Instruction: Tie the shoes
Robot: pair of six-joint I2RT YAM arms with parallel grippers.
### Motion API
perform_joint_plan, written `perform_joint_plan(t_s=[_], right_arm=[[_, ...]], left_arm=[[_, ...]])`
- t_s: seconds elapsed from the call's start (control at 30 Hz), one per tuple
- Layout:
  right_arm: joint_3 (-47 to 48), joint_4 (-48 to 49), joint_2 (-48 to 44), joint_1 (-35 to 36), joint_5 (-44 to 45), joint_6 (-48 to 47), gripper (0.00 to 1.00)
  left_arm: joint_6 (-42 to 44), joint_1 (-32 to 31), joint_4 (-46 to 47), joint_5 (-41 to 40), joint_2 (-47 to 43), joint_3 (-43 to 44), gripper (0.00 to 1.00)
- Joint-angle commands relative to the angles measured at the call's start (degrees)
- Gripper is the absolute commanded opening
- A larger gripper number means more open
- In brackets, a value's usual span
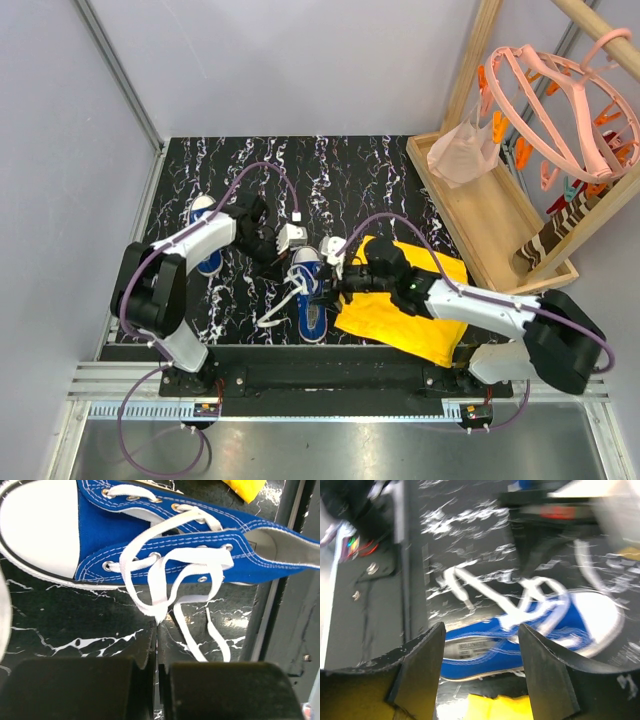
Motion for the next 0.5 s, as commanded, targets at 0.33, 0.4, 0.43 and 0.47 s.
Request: perform_joint_plan(t_s=[0.33, 0.4, 0.43, 0.47], right_arm=[[16.69, 2.9, 26.68, 10.26, -5.66, -9.22, 0.56], [17.13, 3.96, 28.6, 11.75, -4.86, -10.62, 0.57], [17.83, 4.05, 29.31, 12.19, -4.08, -10.97, 0.57], [18.1, 3.97, 30.1, 12.46, -3.72, -11.24, 0.57]], left_arm=[[-9.08, 1.29, 1.01, 1.46, 5.19, 2.23, 0.0], [-9.43, 1.29, 1.37, 1.37, 5.45, 1.88, 0.0], [-9.61, 1.29, 1.89, 1.37, 5.71, 1.79, 0.0], [-9.7, 1.29, 1.9, 1.37, 5.89, 1.7, 0.0]])
